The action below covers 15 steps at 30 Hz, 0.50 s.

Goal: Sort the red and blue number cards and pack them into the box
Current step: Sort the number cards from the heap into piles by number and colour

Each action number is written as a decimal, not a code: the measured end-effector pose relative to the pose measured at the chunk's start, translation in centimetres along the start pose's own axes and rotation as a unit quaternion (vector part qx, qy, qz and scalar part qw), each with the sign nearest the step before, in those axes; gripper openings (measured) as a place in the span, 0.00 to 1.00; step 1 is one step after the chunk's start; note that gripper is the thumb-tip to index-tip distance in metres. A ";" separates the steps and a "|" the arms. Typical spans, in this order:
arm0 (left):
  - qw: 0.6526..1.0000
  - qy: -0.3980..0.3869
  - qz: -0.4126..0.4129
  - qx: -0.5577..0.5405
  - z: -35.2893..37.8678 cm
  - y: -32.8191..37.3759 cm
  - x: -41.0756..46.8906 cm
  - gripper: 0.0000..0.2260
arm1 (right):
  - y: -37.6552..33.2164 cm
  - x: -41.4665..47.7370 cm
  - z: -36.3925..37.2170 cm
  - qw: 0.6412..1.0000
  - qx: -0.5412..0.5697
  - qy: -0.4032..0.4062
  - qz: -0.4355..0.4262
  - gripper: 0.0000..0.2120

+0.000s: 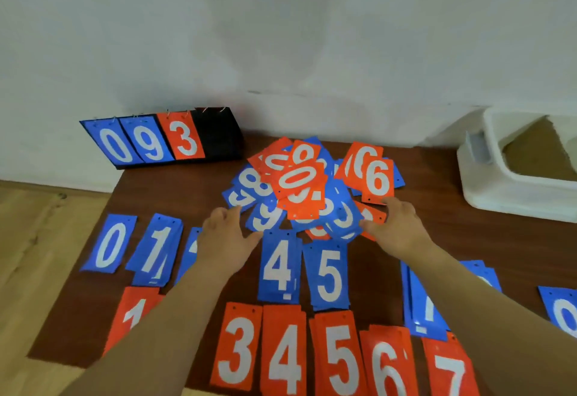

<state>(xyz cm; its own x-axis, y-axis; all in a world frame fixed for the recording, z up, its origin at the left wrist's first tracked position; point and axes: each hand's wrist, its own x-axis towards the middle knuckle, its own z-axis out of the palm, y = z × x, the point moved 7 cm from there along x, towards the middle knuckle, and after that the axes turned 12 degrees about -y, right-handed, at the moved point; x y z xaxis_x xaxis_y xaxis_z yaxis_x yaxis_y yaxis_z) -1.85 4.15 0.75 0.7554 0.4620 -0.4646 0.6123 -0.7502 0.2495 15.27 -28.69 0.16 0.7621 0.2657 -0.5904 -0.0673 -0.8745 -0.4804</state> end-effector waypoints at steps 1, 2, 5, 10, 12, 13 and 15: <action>1.000 -0.012 -0.005 -0.001 -0.5 -0.9 1.3 0.36 | 0.0 1.0 0.3 1.000 0.001 -0.005 0.013 0.41; 1.000 -0.024 -0.011 -0.004 -1.0 -1.7 2.5 0.37 | 0.1 2.2 0.4 1.000 -0.003 -0.004 0.020 0.43; 0.998 -0.048 -0.024 -0.023 -1.7 -3.4 5.7 0.40 | 0.2 4.9 -0.1 0.998 0.009 0.016 0.058 0.44; 0.995 -0.073 -0.032 -0.060 -1.2 -4.4 10.8 0.45 | 0.8 9.9 -1.3 0.986 -0.024 0.033 0.165 0.38; 0.995 -0.073 -0.037 -0.050 -1.0 -4.4 12.6 0.45 | -0.4 10.6 -1.5 0.980 -0.024 0.037 0.192 0.40; 0.997 -0.065 -0.037 -0.036 -0.9 -4.4 13.4 0.45 | -0.8 10.9 -1.8 0.976 -0.015 0.048 0.212 0.43; 0.998 -0.057 -0.030 -0.024 -0.9 -4.3 14.7 0.46 | -0.6 12.2 -1.9 0.969 -0.020 0.074 0.236 0.47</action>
<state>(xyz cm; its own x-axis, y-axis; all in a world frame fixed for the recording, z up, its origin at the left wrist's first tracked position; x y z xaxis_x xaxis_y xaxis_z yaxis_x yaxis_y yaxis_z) 6.81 14.56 -6.38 0.6878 0.4460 -0.5727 0.6674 -0.6989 0.2573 25.83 -25.69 -5.59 0.7372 -0.2255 -0.6370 -0.4078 -0.9001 -0.1533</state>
